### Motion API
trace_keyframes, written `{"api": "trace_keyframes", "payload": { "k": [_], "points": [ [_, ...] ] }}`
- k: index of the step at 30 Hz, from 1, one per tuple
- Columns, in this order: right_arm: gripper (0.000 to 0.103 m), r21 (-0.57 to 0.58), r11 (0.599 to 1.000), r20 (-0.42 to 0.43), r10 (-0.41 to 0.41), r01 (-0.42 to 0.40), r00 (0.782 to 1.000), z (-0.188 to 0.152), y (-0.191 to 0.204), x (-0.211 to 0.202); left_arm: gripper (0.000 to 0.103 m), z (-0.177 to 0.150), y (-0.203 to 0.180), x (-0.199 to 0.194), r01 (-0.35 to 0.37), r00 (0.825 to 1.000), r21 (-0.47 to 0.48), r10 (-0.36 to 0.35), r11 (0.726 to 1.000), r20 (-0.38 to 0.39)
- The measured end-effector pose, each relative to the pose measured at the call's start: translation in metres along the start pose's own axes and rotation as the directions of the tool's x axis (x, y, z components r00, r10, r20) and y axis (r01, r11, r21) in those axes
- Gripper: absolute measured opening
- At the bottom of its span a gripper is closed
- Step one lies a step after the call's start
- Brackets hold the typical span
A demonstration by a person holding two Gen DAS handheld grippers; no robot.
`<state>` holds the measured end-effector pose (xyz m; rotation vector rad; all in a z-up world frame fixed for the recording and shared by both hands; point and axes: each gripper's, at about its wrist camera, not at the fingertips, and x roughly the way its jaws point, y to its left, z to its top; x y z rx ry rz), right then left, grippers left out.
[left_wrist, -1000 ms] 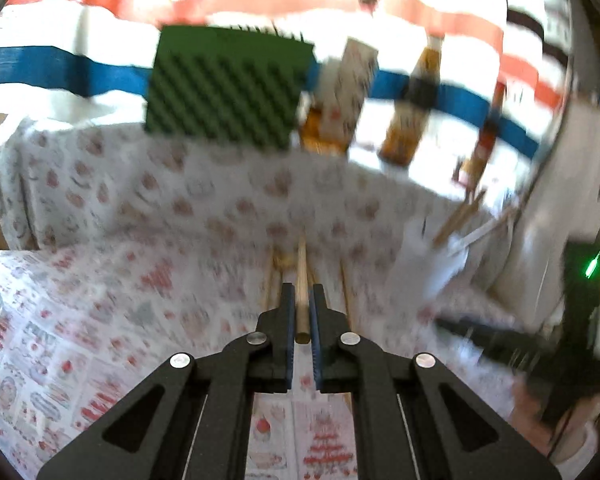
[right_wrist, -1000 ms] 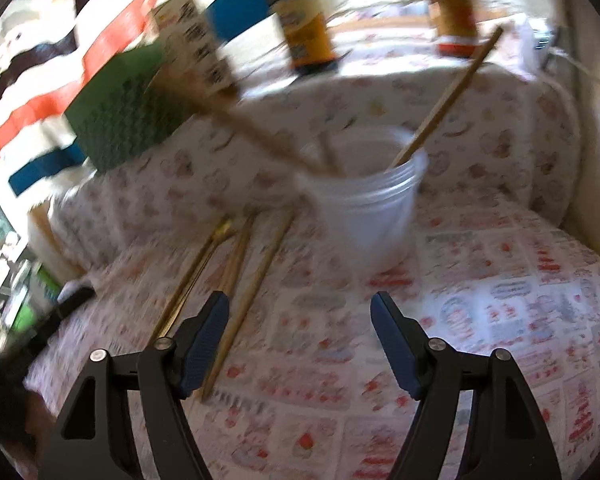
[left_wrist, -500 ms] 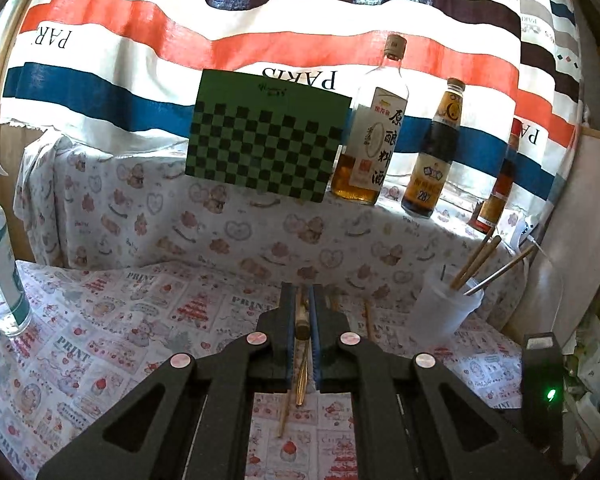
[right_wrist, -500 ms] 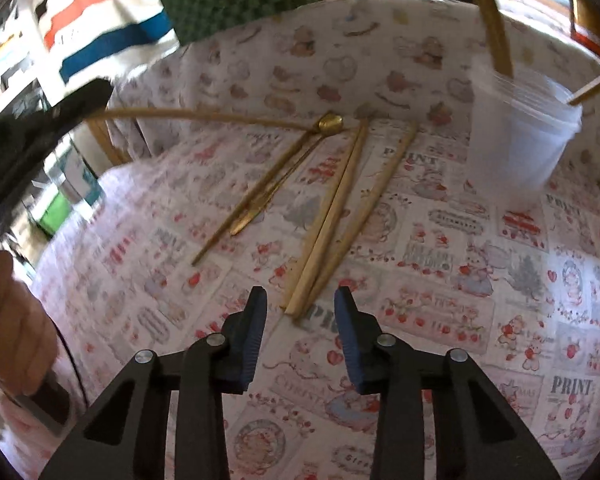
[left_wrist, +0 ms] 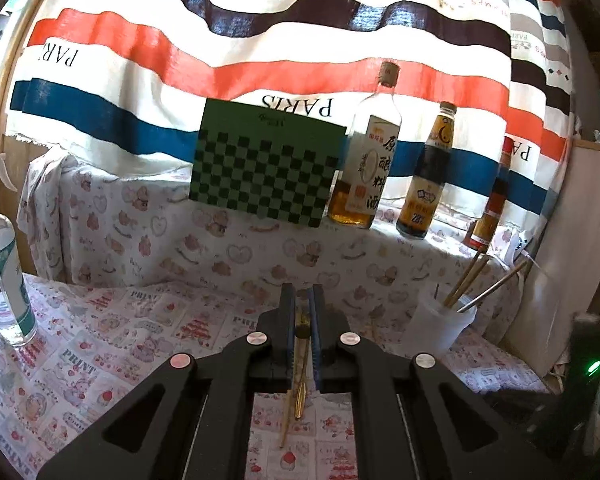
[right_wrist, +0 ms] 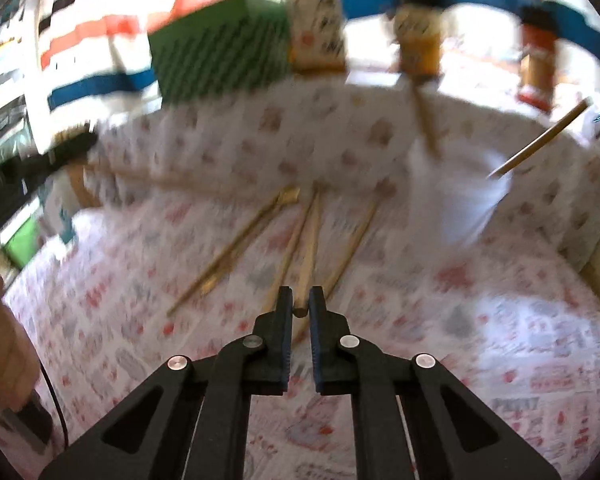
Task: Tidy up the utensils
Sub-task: 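Close left tool on the chopstick and lift while right tool closes on another chopstick, then carry both chopsticks over the white cup and open both tools to drop them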
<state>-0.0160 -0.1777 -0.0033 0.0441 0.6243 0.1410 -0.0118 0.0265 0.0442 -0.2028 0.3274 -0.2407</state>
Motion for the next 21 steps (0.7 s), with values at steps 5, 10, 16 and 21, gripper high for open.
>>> {"api": "trace_keyframes", "payload": {
  "k": [5, 10, 16, 21],
  "points": [
    [0.009, 0.016, 0.999, 0.238, -0.034, 0.031, 0.971, 0.011, -0.006, -0.044, 0.006, 0.001, -0.006, -0.006, 0.019, 0.999, 0.023, -0.019, 1.000, 0.027],
    [0.009, 0.037, 0.999, 0.340, -0.009, -0.004, 0.940, 0.021, -0.012, -0.071, 0.006, 0.002, 0.001, -0.007, 0.032, 0.999, -0.008, -0.032, 0.999, 0.029],
    [0.009, 0.098, 0.995, 0.415, -0.018, -0.025, 0.910, 0.022, -0.022, -0.088, 0.006, 0.005, 0.000, -0.015, 0.055, 0.997, -0.002, -0.055, 0.998, 0.056],
    [0.009, 0.133, 0.991, 0.461, -0.056, -0.006, 0.886, 0.020, -0.029, -0.102, 0.006, 0.007, -0.005, -0.018, 0.079, 0.995, 0.025, -0.080, 0.997, 0.060]
  ]
}}
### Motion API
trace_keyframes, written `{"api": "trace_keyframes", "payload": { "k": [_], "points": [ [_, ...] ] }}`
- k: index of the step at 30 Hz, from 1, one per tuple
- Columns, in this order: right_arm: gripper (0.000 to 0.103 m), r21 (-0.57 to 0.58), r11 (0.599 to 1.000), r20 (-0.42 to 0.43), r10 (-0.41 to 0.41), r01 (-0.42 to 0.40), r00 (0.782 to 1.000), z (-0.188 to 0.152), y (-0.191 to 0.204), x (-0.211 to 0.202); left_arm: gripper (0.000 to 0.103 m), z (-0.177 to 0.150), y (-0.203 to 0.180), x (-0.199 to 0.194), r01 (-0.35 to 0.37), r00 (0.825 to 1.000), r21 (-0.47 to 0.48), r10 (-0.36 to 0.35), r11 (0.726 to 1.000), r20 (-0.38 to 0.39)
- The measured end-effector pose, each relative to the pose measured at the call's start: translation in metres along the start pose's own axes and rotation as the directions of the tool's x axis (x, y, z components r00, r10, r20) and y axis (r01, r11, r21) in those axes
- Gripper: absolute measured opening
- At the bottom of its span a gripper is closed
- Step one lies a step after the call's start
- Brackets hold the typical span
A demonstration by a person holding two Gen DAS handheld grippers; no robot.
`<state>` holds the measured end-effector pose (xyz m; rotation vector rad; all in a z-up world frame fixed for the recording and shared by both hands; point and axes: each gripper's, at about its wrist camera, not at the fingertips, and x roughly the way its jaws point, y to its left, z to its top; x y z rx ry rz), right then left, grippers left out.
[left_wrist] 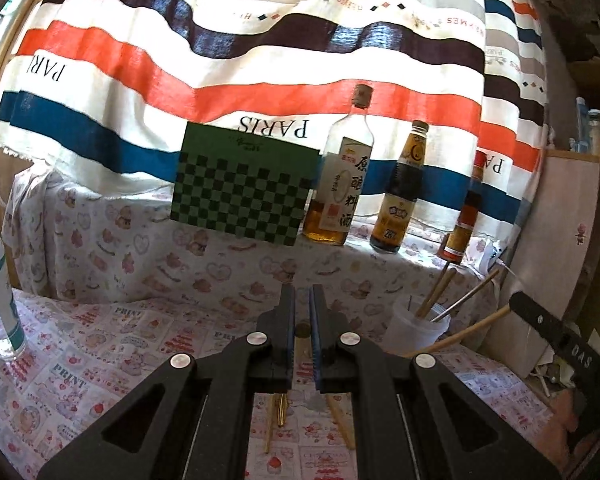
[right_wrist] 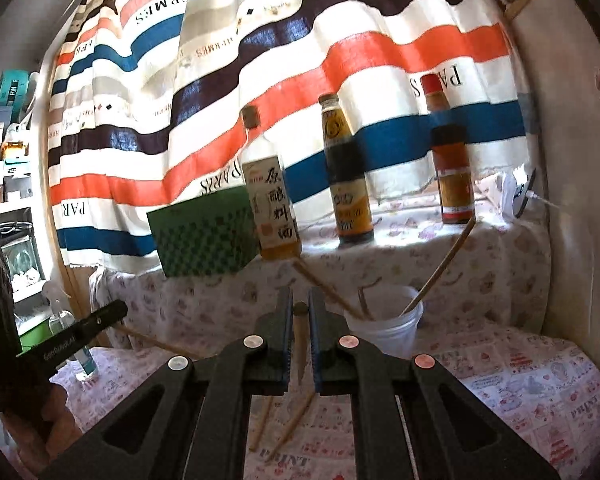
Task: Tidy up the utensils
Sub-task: 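Carry both chopsticks over the white cup and open both tools to drop them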
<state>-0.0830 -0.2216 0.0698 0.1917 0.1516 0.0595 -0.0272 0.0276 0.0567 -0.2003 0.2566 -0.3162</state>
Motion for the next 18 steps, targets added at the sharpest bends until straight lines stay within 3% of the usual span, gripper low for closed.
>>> {"api": "trace_keyframes", "payload": {
  "k": [5, 10, 18],
  "points": [
    [0.009, 0.036, 0.999, -0.016, 0.005, -0.004, 1.000, 0.021, -0.008, 0.005, 0.006, 0.008, -0.005, 0.007, -0.002, 1.000, -0.027, 0.001, 1.000, -0.030],
    [0.009, 0.036, 0.999, 0.025, -0.006, 0.005, 1.000, 0.055, -0.015, -0.001, 0.006, 0.016, -0.022, 0.015, -0.016, 0.999, -0.014, 0.016, 1.000, -0.040],
    [0.008, -0.007, 0.999, 0.101, -0.036, 0.037, 0.994, 0.101, -0.025, -0.001, 0.006, 0.056, -0.063, 0.021, 0.010, 1.000, 0.046, -0.011, 0.999, 0.022]
  ]
}}
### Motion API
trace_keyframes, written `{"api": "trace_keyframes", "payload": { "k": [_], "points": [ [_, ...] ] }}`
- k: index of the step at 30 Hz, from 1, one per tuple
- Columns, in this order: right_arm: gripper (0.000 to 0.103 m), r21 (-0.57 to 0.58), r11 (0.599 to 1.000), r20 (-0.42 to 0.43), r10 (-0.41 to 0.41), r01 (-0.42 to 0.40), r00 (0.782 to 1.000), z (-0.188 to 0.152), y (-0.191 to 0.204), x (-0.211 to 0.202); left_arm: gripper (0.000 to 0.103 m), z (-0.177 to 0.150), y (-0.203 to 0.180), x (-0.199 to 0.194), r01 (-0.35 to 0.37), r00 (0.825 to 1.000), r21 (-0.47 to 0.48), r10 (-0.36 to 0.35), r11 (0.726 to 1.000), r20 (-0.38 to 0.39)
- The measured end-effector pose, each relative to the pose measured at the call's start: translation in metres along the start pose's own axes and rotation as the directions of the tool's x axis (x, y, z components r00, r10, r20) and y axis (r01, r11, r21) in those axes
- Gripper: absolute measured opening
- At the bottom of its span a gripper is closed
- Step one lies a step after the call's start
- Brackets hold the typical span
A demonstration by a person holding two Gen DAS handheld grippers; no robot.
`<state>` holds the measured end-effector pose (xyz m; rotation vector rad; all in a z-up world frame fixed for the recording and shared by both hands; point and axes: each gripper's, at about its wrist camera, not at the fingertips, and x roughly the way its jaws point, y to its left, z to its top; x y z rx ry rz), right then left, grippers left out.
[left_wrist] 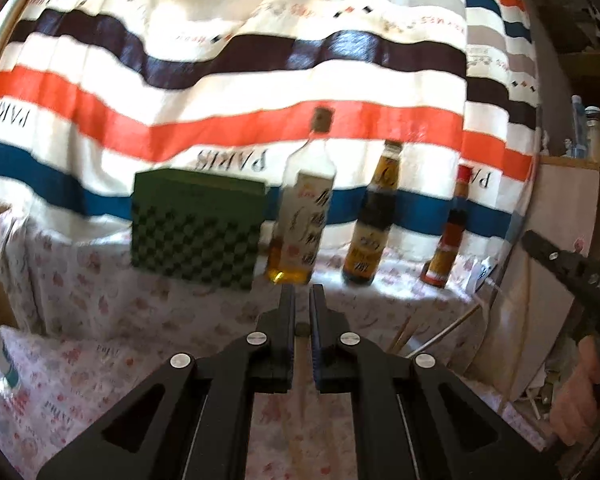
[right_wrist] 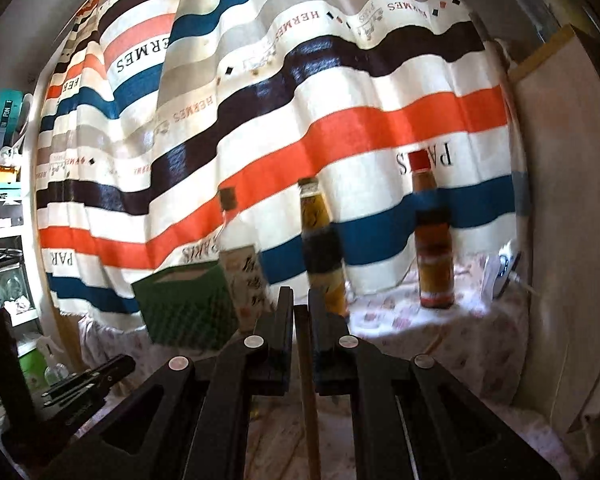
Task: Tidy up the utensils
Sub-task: 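Carry both chopsticks over the white cup and open both tools to drop them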
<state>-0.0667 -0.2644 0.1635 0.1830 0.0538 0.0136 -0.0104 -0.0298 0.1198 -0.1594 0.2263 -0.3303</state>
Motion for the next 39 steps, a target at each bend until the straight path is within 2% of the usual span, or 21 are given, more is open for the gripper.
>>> {"api": "trace_keyframes", "payload": {
  "k": [6, 12, 16, 19, 27, 33, 36, 38, 39],
  "points": [
    [0.008, -0.003, 1.000, -0.007, 0.000, 0.000, 1.000, 0.027, -0.011, 0.031, 0.006, 0.038, -0.034, 0.017, 0.028, 0.999, 0.047, -0.030, 0.998, 0.044],
    [0.008, -0.032, 0.999, -0.008, -0.041, 0.041, 0.999, 0.057, -0.017, 0.069, 0.006, 0.078, -0.068, 0.039, 0.067, 0.993, 0.080, -0.074, 0.995, 0.090],
    [0.008, -0.051, 0.996, -0.007, -0.068, 0.068, 0.998, 0.061, -0.023, 0.086, 0.006, 0.094, -0.087, 0.055, 0.062, 0.989, 0.103, -0.075, 0.993, 0.127],
    [0.008, -0.051, 0.996, -0.016, -0.078, 0.077, 0.997, 0.058, -0.028, 0.096, 0.006, 0.101, -0.094, 0.069, 0.073, 0.989, 0.093, -0.084, 0.993, 0.125],
    [0.008, -0.047, 0.996, -0.020, -0.078, 0.077, 0.997, 0.055, -0.041, 0.101, 0.006, 0.079, -0.095, 0.093, 0.089, 0.989, 0.072, -0.097, 0.993, 0.115],
    [0.008, -0.025, 0.997, -0.018, -0.076, 0.076, 0.997, 0.056, -0.048, 0.102, 0.006, 0.063, -0.087, 0.111, 0.106, 0.992, 0.025, -0.108, 0.994, 0.058],
    [0.008, -0.011, 0.998, 0.000, -0.068, 0.068, 0.998, 0.060, -0.051, 0.097, 0.006, 0.054, -0.085, 0.116, 0.108, 0.994, 0.031, -0.108, 0.994, 0.027],
    [0.008, -0.003, 0.998, 0.009, -0.057, 0.057, 0.998, 0.062, -0.052, 0.094, 0.006, 0.047, -0.085, 0.118, 0.091, 0.996, 0.045, -0.092, 0.995, 0.008],
    [0.008, -0.002, 0.999, 0.009, -0.053, 0.053, 0.999, 0.062, -0.052, 0.093, 0.006, 0.042, -0.085, 0.120, 0.061, 0.998, 0.048, -0.060, 0.997, -0.008]
  ]
}}
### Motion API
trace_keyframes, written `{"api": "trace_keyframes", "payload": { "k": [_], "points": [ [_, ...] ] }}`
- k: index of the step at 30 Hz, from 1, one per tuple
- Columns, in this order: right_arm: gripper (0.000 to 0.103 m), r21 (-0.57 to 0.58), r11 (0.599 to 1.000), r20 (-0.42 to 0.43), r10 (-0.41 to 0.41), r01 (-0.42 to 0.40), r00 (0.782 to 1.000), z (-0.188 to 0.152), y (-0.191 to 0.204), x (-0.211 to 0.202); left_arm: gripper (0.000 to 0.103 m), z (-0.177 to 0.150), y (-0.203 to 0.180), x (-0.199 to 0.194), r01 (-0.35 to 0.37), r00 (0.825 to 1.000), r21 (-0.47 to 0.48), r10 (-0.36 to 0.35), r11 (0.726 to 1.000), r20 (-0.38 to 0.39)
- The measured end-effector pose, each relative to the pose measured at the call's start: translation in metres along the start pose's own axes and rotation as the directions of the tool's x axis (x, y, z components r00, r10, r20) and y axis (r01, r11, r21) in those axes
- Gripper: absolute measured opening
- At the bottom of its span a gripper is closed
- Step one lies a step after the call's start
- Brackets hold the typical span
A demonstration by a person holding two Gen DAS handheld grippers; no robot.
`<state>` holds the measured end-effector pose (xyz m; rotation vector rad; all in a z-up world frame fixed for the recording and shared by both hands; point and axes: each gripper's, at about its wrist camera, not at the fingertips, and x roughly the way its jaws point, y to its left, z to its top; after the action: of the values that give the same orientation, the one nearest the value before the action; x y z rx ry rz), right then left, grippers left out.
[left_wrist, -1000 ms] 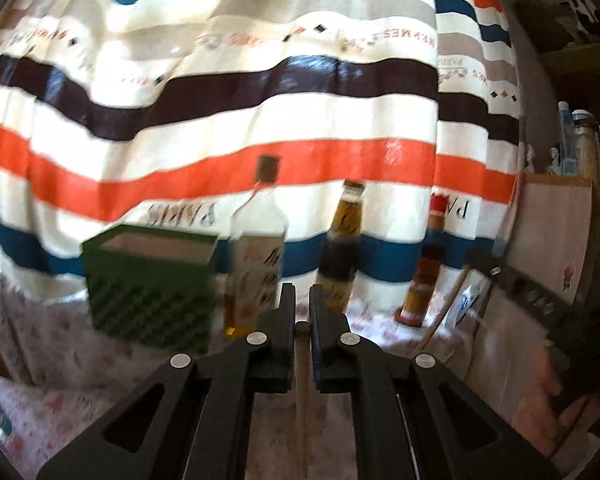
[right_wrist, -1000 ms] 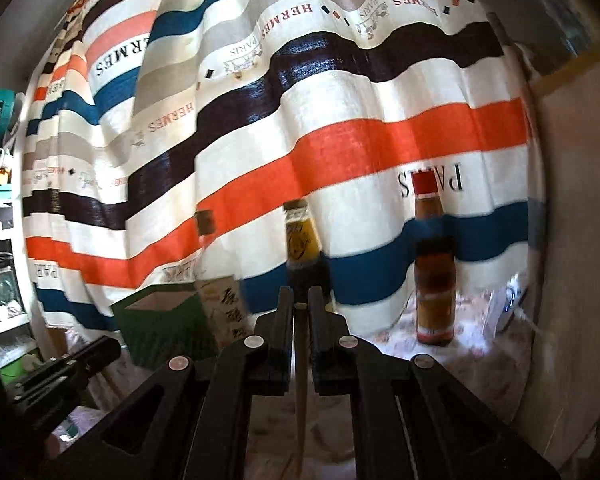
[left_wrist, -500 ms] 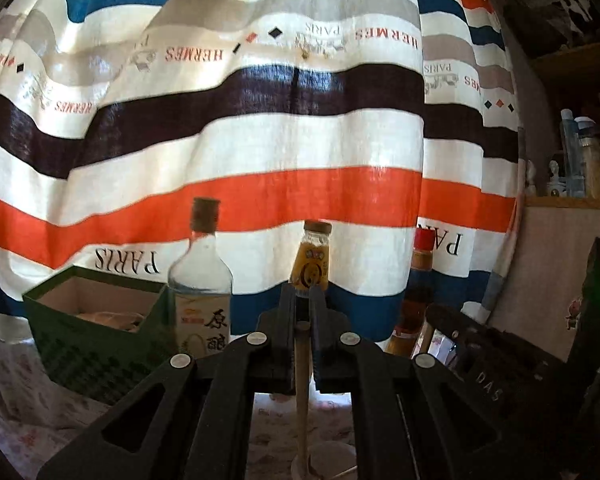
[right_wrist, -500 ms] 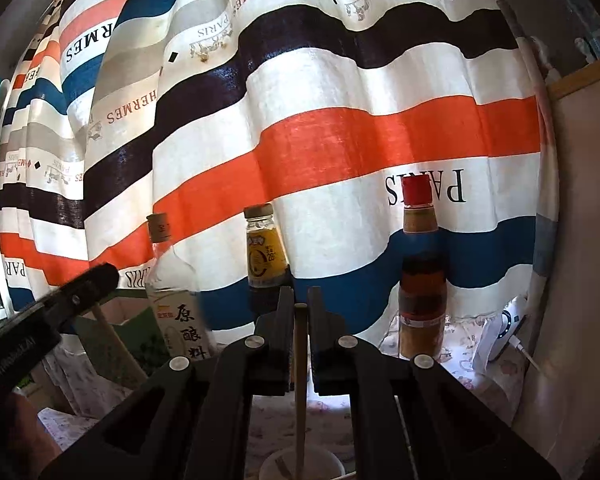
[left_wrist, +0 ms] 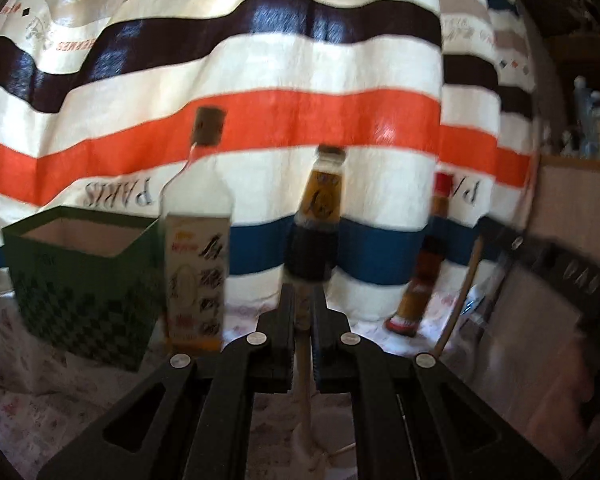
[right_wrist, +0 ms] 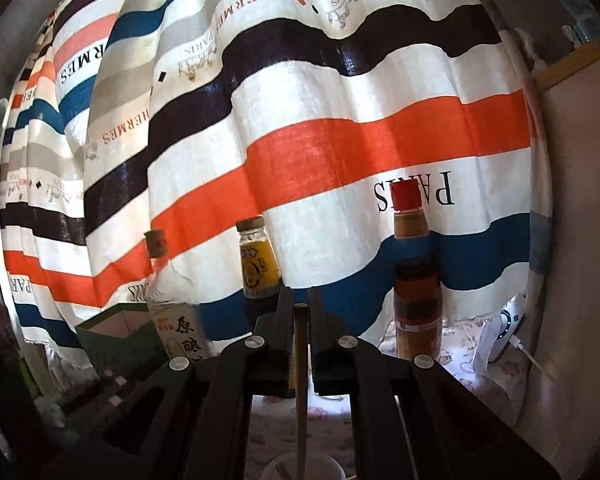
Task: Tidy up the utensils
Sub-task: 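Carry both chopsticks over the white cup and open both tools to drop them, then withdraw both open tools from the cup back toward the utensils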
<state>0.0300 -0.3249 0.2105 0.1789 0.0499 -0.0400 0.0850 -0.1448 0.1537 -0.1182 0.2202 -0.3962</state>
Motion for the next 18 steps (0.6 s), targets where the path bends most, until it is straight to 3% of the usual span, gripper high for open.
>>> {"api": "trace_keyframes", "payload": {
  "k": [4, 6, 8, 11, 15, 18],
  "points": [
    [0.008, -0.034, 0.999, -0.034, -0.017, 0.015, 0.999, -0.014, 0.003, 0.003, 0.008, -0.008, 0.005, -0.001, 0.003, 0.999, -0.004, -0.003, 1.000, -0.033],
    [0.008, -0.046, 0.999, -0.066, -0.022, 0.019, 0.998, -0.024, 0.003, 0.005, 0.021, -0.006, 0.006, -0.007, 0.006, 1.000, 0.014, -0.006, 1.000, -0.024],
    [0.008, -0.046, 0.999, -0.102, -0.019, 0.014, 0.995, -0.034, 0.003, 0.008, 0.040, -0.005, 0.007, -0.016, 0.052, 0.998, 0.029, -0.051, 0.998, -0.025],
    [0.008, -0.038, 0.999, -0.172, -0.001, -0.005, 0.985, -0.048, 0.003, 0.012, 0.051, -0.002, 0.010, -0.034, 0.094, 0.995, 0.026, -0.094, 0.995, -0.017],
    [0.010, -0.011, 1.000, -0.216, 0.004, -0.007, 0.976, -0.058, 0.002, 0.010, 0.076, 0.001, 0.013, -0.068, 0.051, 0.998, 0.056, -0.053, 0.997, 0.043],
    [0.037, -0.003, 1.000, -0.206, -0.027, 0.027, 0.978, -0.060, 0.002, 0.001, 0.084, 0.000, 0.020, -0.098, -0.020, 0.993, 0.090, 0.010, 0.996, 0.118]
  ]
}}
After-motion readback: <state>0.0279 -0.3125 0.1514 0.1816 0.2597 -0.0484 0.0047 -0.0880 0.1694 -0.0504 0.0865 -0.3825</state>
